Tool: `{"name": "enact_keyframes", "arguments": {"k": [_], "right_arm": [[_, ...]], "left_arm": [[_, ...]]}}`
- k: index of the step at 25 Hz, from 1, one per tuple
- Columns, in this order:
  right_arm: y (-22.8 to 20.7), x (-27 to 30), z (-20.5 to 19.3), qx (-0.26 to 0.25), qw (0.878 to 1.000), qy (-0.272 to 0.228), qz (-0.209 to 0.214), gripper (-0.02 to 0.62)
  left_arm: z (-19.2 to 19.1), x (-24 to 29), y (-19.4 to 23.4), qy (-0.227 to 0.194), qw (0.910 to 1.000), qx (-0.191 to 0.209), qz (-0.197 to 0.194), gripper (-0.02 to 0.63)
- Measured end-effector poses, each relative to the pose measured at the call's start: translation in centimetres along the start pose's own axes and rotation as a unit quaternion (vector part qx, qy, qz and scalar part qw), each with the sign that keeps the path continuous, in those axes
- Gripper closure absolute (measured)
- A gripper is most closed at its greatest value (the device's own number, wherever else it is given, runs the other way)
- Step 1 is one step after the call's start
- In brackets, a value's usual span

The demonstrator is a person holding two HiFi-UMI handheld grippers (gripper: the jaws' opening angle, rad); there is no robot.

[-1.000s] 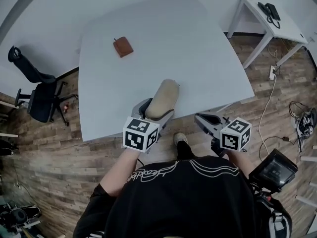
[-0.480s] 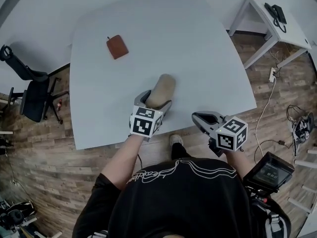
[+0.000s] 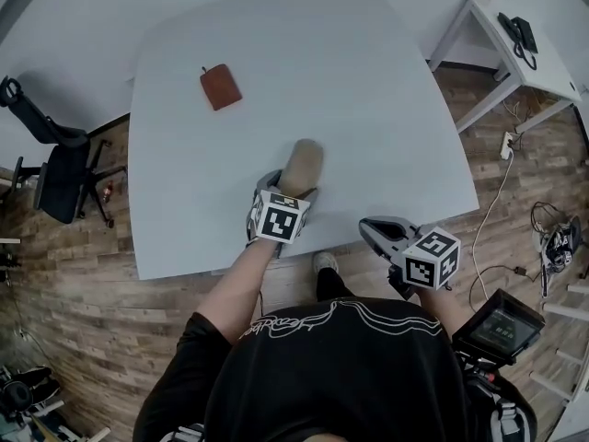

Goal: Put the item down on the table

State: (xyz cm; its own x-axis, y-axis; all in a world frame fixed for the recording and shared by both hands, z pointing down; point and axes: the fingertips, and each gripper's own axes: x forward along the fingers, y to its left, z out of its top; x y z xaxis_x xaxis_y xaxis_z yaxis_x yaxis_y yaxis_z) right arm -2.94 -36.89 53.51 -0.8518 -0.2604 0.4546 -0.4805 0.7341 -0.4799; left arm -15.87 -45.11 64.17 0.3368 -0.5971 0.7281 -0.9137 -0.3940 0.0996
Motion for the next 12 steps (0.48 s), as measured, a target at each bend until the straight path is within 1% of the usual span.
{"name": "enact_keyframes", "arguments": {"k": [6,10,12], "right_arm": [[0.8,-0.3,-0.6,-0.009,1.0,0.005,0.001,0.586],[0.6,-0.8,-0.3,-0.011,1.0,-0.005,-0.015,0.586],[1.1,-1.4,-0.4,-0.014,1.0,-0.009,-0.021,0.586]], "left_arm": [[-0.1,0.0,-0.2,-0.007,0.9999,0.008,0.002,0.212],[-0.1,0.1,-0.2,-0.001,0.9998,0.022,0.0,0.209],[0.1,-0.6,-0.2,-0.01,0.9997,0.024,0.003,0.186]]}}
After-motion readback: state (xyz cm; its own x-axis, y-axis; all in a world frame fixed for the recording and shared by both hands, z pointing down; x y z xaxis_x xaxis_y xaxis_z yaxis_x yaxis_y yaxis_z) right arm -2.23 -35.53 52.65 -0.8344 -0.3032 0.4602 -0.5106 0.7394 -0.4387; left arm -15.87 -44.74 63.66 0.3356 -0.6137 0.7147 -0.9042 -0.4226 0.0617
